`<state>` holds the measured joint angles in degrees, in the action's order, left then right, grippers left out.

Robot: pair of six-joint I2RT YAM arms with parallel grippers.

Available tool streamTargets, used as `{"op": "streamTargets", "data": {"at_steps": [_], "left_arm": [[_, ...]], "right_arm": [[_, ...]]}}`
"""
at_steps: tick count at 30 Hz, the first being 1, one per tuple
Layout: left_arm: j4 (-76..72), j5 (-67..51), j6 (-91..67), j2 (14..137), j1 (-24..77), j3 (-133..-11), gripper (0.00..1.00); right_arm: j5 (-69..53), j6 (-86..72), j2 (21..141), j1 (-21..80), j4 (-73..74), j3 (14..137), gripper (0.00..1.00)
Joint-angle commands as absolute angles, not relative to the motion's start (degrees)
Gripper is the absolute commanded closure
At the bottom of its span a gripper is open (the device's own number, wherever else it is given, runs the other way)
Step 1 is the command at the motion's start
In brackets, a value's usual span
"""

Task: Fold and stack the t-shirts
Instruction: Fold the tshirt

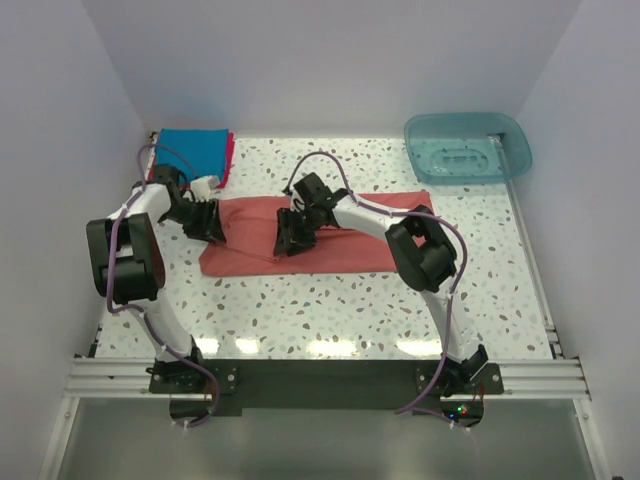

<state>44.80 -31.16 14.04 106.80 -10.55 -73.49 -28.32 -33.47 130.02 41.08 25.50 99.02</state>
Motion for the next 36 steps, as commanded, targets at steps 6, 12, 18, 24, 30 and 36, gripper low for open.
{"op": "streamTargets", "data": {"at_steps": [6,12,18,24,30,36], "left_arm": [[43.3,-29.6,15.0,104.1,-11.2,-72.7,0.55],[43.5,-29.7,14.0,106.0,-12.0,-74.5,0.55],[43.9,-30.6,14.0,107.3,-12.3,-75.8,0.55],[44.3,-31.0,14.1,109.2,-12.2,-76.0,0.55],[42.4,-30.8,13.1,110.6,-12.1,-75.6,0.55],[41.4,-31.2,12.3,112.1,-12.1,-75.8,0.56]], "right_arm": [[-33.0,-37.6,130.1,41.6,20.4,101.0,0.5],[-34.5,-38.9,130.6,41.5,19.4,99.6,0.55],[-34.8,-39.6,131.0,41.5,19.6,98.8,0.85],[-34.2,-39.0,130.5,41.0,20.4,98.6,1.0],[-34.1,-38.8,130.5,40.4,21.0,98.3,1.0],[-34.5,-38.4,131.0,40.1,21.2,98.5,1.0]]}}
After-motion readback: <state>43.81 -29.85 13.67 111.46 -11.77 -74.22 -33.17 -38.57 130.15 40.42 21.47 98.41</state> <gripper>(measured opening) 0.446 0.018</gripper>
